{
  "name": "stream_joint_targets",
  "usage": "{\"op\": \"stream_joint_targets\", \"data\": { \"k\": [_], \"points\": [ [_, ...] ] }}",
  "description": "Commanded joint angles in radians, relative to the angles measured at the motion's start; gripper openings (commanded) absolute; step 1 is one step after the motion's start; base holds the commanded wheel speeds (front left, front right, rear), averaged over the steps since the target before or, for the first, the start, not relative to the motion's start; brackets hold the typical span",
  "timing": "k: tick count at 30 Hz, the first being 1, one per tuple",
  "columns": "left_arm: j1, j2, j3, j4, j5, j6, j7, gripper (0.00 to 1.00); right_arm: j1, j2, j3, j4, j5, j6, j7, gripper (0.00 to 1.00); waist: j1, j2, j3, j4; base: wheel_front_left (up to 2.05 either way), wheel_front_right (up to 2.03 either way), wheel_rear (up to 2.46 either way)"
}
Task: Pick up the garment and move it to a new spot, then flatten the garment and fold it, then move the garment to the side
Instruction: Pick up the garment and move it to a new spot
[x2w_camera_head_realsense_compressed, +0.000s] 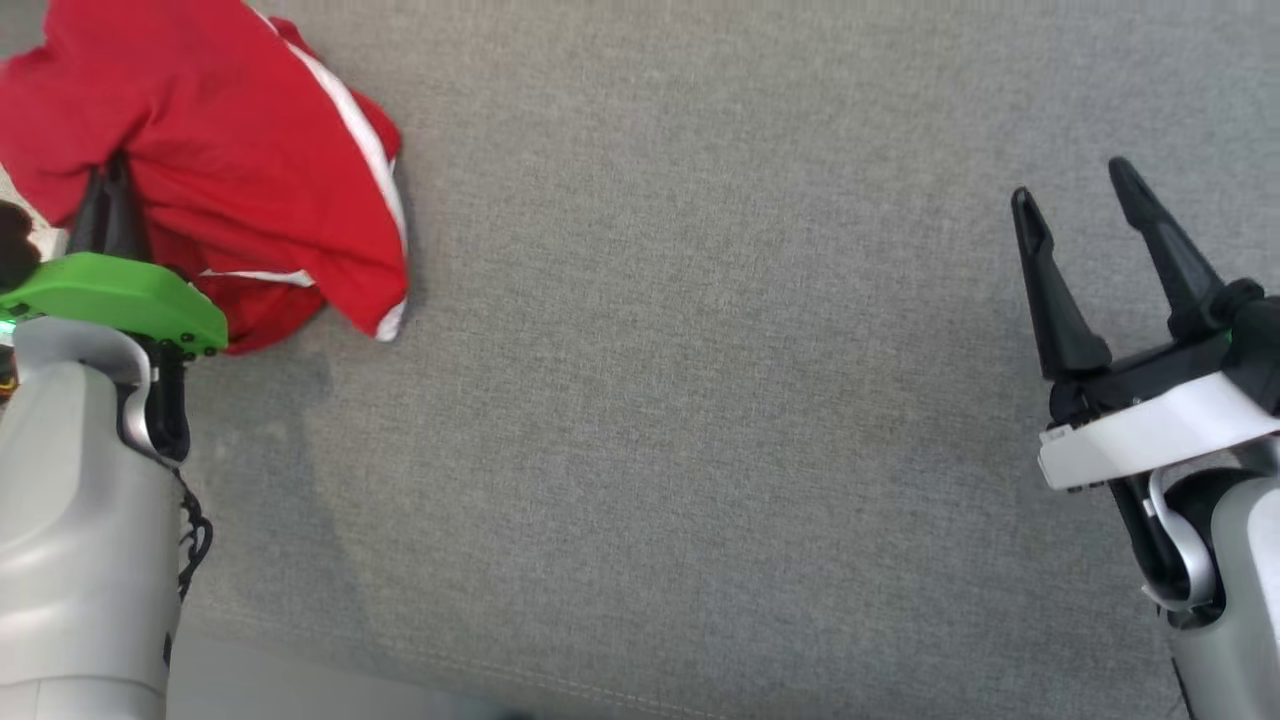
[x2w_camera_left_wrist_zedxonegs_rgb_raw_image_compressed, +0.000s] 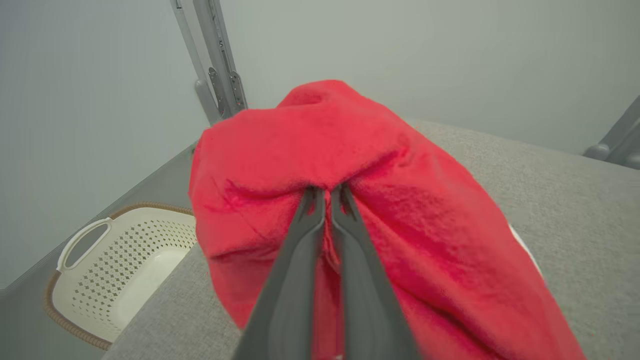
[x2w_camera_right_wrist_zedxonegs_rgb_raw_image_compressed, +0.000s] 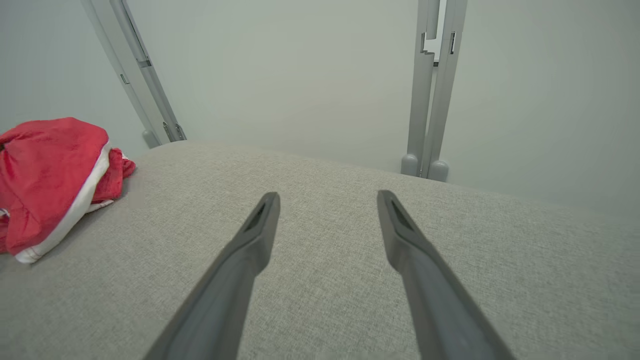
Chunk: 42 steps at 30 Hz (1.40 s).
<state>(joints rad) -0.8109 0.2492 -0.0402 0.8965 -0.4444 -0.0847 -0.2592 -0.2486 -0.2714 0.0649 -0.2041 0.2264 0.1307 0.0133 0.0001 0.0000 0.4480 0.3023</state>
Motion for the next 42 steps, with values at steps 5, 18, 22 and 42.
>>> {"op": "stream_joint_targets", "data": {
  "k": [5,18,22,42],
  "points": [
    [0.175,-0.001,0.03,-0.263,0.071,0.041,-0.006,0.0,0.067,0.037,-0.002,0.016,0.02,0.0,-0.029,1.0,-0.0001,0.0,-0.161,-0.031,0.0,0.0,0.0],
    [0.43,-0.149,-0.192,-0.683,0.153,0.019,0.076,0.0,0.131,0.074,0.026,-0.002,0.041,0.0,-0.019,1.0,-0.0001,0.0,-0.227,-0.227,0.0,0.0,0.0],
    [0.387,-0.179,-0.317,-0.678,0.149,-0.01,0.118,0.0,0.126,0.092,0.031,0.01,0.054,0.0,-0.036,1.0,-0.0001,0.0,-0.207,-0.323,0.0,0.0,0.0],
    [0.212,-0.195,-0.676,-0.528,0.068,0.013,0.071,1.0,0.07,0.123,0.051,0.136,0.075,0.0,-0.167,1.0,-0.0001,0.0,-0.084,-0.537,0.0,0.0,0.0]
  ]
}}
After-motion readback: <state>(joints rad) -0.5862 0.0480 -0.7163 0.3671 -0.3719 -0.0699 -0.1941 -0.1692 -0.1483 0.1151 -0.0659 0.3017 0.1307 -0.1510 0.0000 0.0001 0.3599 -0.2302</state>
